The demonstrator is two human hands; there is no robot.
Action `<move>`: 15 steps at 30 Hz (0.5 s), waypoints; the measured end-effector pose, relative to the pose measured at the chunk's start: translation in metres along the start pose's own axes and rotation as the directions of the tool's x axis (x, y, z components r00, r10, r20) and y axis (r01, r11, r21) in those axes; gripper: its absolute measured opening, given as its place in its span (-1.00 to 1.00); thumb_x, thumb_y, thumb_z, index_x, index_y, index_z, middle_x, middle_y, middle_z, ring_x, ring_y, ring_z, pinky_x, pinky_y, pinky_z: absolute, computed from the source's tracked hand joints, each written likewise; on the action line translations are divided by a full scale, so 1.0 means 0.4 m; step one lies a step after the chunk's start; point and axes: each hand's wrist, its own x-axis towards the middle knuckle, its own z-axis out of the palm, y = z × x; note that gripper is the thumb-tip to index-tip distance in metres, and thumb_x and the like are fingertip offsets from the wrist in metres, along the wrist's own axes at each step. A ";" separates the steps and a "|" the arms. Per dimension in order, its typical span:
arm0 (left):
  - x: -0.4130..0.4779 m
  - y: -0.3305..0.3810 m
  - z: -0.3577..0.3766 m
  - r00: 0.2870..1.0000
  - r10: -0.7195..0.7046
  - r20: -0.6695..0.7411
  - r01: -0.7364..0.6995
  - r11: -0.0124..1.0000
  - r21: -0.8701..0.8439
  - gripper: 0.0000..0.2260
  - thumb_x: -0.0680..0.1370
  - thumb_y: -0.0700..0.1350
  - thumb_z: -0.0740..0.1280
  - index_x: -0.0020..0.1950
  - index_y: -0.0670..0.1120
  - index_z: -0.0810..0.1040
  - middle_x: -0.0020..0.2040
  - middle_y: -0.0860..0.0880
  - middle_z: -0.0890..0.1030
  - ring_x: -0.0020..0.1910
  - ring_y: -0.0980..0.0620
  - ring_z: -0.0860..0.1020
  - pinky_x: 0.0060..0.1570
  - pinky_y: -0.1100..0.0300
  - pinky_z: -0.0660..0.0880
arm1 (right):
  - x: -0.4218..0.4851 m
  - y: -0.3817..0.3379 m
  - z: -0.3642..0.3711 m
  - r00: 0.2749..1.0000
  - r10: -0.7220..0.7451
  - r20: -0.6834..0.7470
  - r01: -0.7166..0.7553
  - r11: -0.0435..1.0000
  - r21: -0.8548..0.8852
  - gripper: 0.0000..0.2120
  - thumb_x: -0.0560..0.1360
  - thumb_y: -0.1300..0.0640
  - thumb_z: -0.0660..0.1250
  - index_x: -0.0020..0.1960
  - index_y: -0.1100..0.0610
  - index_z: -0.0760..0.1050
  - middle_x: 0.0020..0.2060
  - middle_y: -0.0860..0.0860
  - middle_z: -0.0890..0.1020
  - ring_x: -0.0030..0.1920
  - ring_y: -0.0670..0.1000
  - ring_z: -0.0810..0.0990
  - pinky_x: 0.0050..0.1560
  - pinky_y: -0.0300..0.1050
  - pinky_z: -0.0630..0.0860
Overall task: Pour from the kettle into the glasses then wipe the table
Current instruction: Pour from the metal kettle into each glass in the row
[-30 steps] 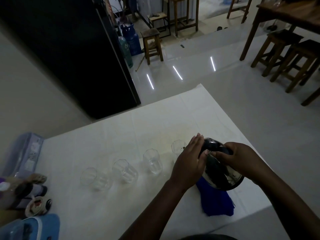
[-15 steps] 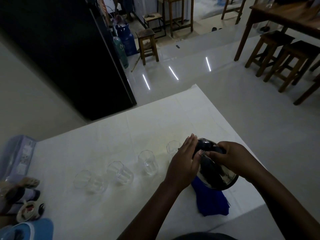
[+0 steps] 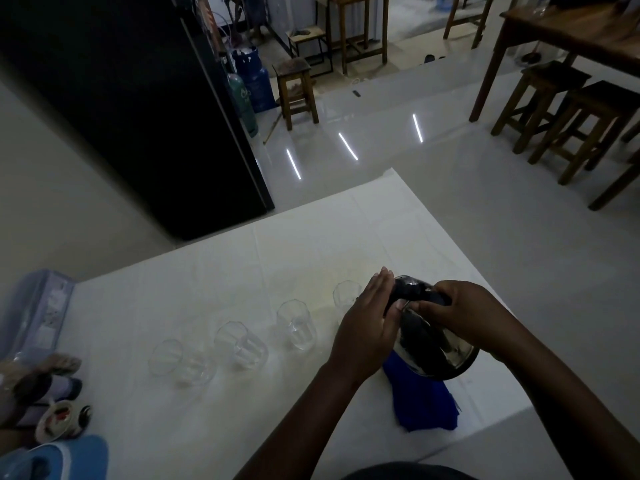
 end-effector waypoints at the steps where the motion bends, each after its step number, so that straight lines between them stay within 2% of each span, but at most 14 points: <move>1: 0.000 0.000 0.000 1.000 -0.001 -0.001 0.001 1.000 0.002 -0.56 0.66 0.03 0.06 0.53 -0.03 0.12 0.53 0.03 0.17 0.50 0.15 0.08 0.44 0.09 0.19 | 0.000 -0.001 0.000 1.000 0.001 0.002 -0.001 1.000 -0.002 -0.77 0.44 -0.07 0.35 -0.23 0.09 0.53 -0.36 0.01 0.57 -0.34 -0.03 0.50 -0.36 -0.19 0.34; 8: 0.001 0.003 0.000 1.000 0.000 -0.006 0.000 1.000 -0.005 -0.55 0.66 0.04 0.05 0.53 -0.03 0.12 0.53 0.03 0.18 0.50 0.15 0.08 0.44 0.10 0.18 | 0.000 -0.002 -0.005 1.000 0.002 0.011 -0.002 1.000 -0.008 -0.79 0.44 -0.07 0.35 -0.28 0.03 0.48 -0.39 -0.03 0.54 -0.34 -0.05 0.48 -0.37 -0.21 0.32; 15: 0.001 0.009 0.002 1.000 0.003 -0.017 -0.003 1.000 0.009 -0.55 0.66 0.04 0.06 0.53 -0.02 0.11 0.53 0.03 0.18 0.50 0.16 0.09 0.43 0.20 0.15 | -0.007 -0.008 -0.013 1.000 -0.002 0.015 0.002 1.000 0.003 -0.81 0.45 -0.05 0.35 -0.26 0.03 0.49 -0.37 -0.02 0.55 -0.33 -0.05 0.49 -0.36 -0.22 0.32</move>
